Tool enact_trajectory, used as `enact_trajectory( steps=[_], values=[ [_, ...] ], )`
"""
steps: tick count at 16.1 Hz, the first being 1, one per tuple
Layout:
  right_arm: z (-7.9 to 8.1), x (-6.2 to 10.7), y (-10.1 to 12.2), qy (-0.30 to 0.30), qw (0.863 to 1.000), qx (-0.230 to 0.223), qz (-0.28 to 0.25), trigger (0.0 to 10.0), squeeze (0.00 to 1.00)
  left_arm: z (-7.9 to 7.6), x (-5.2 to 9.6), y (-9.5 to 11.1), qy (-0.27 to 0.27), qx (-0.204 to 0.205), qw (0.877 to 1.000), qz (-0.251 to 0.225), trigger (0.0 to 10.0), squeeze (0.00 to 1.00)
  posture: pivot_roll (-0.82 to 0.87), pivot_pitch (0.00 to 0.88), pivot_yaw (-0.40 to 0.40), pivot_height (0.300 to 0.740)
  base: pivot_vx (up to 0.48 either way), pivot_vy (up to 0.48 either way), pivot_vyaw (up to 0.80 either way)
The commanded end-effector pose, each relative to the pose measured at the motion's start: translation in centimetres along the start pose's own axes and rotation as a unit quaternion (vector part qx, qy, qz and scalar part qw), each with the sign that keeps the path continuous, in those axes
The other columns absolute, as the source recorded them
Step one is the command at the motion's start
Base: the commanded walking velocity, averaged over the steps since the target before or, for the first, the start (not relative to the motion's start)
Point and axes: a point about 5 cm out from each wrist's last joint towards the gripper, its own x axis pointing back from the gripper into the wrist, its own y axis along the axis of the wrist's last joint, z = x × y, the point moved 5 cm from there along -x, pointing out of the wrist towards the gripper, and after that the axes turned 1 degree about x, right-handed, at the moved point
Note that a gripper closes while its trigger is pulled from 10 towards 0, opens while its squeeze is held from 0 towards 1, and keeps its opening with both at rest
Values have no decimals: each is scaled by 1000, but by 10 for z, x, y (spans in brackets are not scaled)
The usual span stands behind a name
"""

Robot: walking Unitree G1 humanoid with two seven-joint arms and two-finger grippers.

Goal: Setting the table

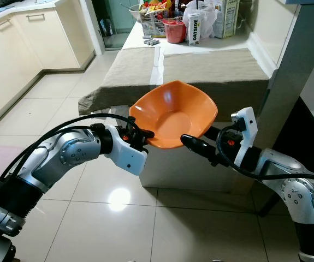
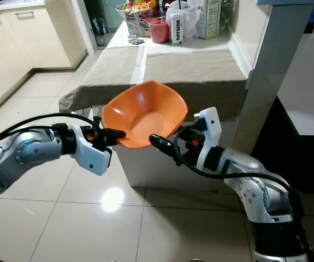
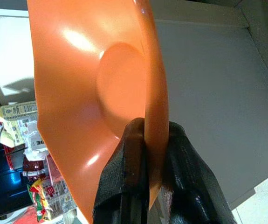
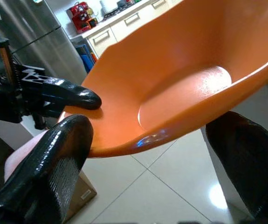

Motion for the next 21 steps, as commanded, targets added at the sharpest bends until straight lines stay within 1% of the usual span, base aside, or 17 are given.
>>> enact_trajectory(
  steps=[1, 4, 5, 6, 8, 9, 12, 13, 15, 16, 17, 18, 19, 20, 21],
  values=[
    [22, -16, 4, 48, 999, 22, 1, 10000, 0, 20, -3, 29, 30, -29, 997, -60, 0, 0, -135, 0, 127, 736, 0, 0, 0],
    [16, -18, 2, 23, 999, 30, 2, 10000, 0, 26, -1, 35, 37, -63, 995, -66, 0, 0, -132, 0, 125, 736, 0, 0, 0],
    [9, -21, 3, -6, 999, 37, -4, 10000, 0, 28, 0, 37, 39, -70, 994, -69, 0, 0, -132, 0, 125, 736, 0, 0, 0],
    [3, -24, 0, -32, 998, 48, -1, 2588, 0, 30, 0, 41, 42, -78, 993, -73, 0, 0, -132, 0, 125, 736, 0, 0, 0],
    [1, -27, -2, -45, 998, 44, -3, 2471, 0, 34, 1, 44, 46, -84, 992, -79, 0, 0, -133, 0, 127, 736, 0, 0, 0],
    [-2, -28, -3, -58, 998, 39, -5, 0, 0, 35, 2, 45, 48, -85, 992, -80, 0, 0, -133, 0, 127, 736, 0, 0, 0],
    [-10, -31, -6, -93, 995, 25, -17, 0, 0, 43, 4, 49, 64, -94, 990, -87, 0, 0, -128, 0, 127, 736, 0, 0, 0],
    [-13, -33, -8, -107, 994, 15, -23, 0, 0, 48, 5, 53, 76, -100, 988, -92, 0, 0, -128, 0, 127, 736, 0, 0, 0],
    [-13, -37, -12, -120, 992, 3, -29, 0, 0, 57, 6, 58, 98, -111, 984, -101, 0, 0, -128, 0, 127, 736, 0, 0, 0],
    [-15, -39, -14, -133, 990, -11, -35, 0, 0, 67, 8, 62, 121, -126, 979, -108, 0, 0, -128, 0, 127, 736, 0, 0, 0],
    [-15, -41, -15, -138, 989, -22, -39, 0, 0, 73, 9, 65, 136, -136, 975, -112, 0, 0, -126, 0, 127, 736, 0, 0, 0],
    [-16, -43, -18, -145, 988, -40, -44, 0, 0, 84, 11, 70, 162, -155, 967, -118, 0, 0, -126, 0, 127, 736, 0, 0, 0],
    [-16, -45, -20, -150, 986, -52, -48, 0, 0, 92, 14, 74, 181, -167, 961, -125, 0, 0, -126, 0, 127, 736, 0, 0, 0],
    [-16, -47, -21, -150, 985, -63, -50, 0, 0, 94, 15, 76, 187, -175, 958, -127, 0, 0, -126, 0, 127, 736, 0, 0, 0],
    [-14, -49, -22, -148, 986, -62, -50, 0, 0, 98, 16, 79, 196, -178, 955, -132, 0, 0, -126, 0, 127, 736, 0, 0, 0]
  ],
)
